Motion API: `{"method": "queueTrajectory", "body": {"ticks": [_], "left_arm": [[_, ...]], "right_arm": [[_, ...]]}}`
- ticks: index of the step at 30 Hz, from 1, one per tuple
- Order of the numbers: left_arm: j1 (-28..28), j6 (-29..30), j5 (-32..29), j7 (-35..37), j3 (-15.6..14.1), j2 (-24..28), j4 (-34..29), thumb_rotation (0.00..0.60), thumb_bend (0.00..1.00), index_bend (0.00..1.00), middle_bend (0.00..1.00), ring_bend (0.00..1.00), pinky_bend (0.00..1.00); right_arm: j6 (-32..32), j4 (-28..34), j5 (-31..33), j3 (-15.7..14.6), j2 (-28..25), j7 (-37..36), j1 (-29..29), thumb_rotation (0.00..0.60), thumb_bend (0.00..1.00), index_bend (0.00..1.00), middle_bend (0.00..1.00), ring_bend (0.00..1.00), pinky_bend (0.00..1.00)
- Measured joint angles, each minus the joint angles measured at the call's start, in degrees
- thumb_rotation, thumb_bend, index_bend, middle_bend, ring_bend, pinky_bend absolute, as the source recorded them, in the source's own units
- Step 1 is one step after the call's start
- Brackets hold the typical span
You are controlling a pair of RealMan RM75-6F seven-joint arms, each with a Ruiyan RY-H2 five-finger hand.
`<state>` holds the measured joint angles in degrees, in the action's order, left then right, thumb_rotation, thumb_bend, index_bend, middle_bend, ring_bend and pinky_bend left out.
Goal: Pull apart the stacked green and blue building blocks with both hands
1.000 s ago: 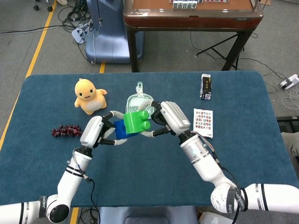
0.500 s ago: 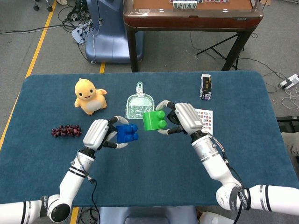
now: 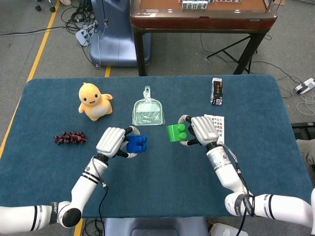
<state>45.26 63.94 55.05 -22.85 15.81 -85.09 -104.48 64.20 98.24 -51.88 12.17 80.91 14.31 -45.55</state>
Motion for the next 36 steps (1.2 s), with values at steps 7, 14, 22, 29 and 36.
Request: {"method": "queueTrajectory", "body": {"ticks": [7, 14, 22, 29, 36], "left_arm": [[0.3, 1.1, 0.3, -0.9, -0.9, -1.2, 1.0, 0.600, 0.05, 0.45, 1.00, 1.00, 1.00], [-0.7, 2.3, 1.8, 0.8, -1.3, -1.5, 1.5, 0.600, 0.01, 0.35, 1.00, 1.00, 1.00], [-1.6, 3.1, 3.3, 1.3, -2.1, -1.4, 1.8, 0.600, 0.00, 0.34, 1.00, 1.00, 1.00], [-5.0, 7.9, 7.0, 2.1, -3.7, 0.1, 0.5, 0.600, 0.03, 0.33, 0.88, 0.99, 1.00], [-11.6, 13.2, 11.9, 5.5, -6.7, 6.4, -1.0, 0.600, 0.04, 0.16, 0.41, 0.62, 0.98]], "right_arm": [[-0.2, -2.8, 0.0, -1.1, 1.9, 3.2, 0.8, 0.600, 0.00, 0.20, 1.00, 1.00, 1.00], [-0.1, -2.8, -0.8, -0.7, 1.5, 2.6, 2.2, 0.600, 0.00, 0.17, 1.00, 1.00, 1.00], [0.9, -1.7, -2.8, -0.7, -0.3, 1.5, 4.3, 0.600, 0.00, 0.19, 1.00, 1.00, 1.00], [4.0, -0.3, -7.5, -2.1, -3.2, 0.2, 7.9, 0.600, 0.00, 0.46, 1.00, 0.91, 1.00], [5.1, -1.3, -14.0, -6.0, -8.0, -3.3, 12.3, 0.600, 0.00, 0.47, 0.71, 0.64, 0.84]]}}
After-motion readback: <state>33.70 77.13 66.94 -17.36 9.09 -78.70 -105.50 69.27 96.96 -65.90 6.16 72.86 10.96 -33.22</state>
